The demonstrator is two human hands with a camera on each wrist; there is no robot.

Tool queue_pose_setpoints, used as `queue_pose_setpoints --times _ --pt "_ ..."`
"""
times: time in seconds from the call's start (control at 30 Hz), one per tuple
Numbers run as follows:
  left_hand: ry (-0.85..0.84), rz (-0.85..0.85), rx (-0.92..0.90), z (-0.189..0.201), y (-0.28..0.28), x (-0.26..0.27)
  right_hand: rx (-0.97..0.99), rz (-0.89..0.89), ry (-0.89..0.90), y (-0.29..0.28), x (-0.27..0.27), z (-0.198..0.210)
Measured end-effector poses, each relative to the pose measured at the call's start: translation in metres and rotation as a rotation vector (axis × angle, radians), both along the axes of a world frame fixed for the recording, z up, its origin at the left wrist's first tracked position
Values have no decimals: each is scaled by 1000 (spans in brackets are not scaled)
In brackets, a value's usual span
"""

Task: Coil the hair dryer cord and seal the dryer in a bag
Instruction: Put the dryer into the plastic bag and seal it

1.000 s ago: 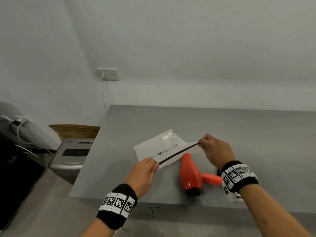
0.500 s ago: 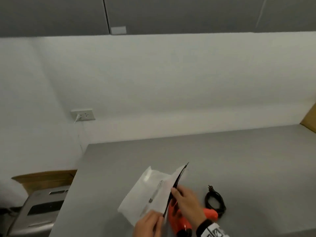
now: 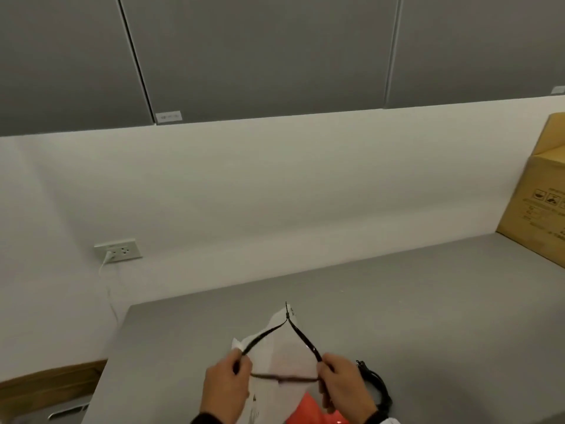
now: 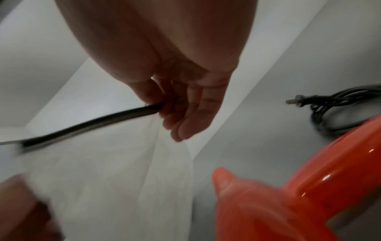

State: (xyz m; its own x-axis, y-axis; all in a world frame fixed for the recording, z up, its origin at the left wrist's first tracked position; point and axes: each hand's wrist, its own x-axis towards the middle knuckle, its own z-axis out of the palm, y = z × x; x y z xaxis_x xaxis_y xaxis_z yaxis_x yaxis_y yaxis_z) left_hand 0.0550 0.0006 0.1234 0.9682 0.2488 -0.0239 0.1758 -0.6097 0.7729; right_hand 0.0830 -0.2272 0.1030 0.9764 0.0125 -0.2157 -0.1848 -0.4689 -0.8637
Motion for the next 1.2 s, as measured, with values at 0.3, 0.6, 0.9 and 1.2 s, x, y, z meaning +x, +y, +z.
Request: queue_pose_setpoints --times 0.3,0.6,0.9,1.2 --pt "-207 -104 57 38 -7 26 -98 -41 28 -22 0 5" --pt "-67 -180 -5 -4 -18 27 -845 446 -1 -60 -21 -54" --pt "-25 -127 73 -19 -15 43 -994 462 27 -79 -34 -101" --pt "-54 12 202 -32 12 66 -681 254 -112 -90 -40 -58"
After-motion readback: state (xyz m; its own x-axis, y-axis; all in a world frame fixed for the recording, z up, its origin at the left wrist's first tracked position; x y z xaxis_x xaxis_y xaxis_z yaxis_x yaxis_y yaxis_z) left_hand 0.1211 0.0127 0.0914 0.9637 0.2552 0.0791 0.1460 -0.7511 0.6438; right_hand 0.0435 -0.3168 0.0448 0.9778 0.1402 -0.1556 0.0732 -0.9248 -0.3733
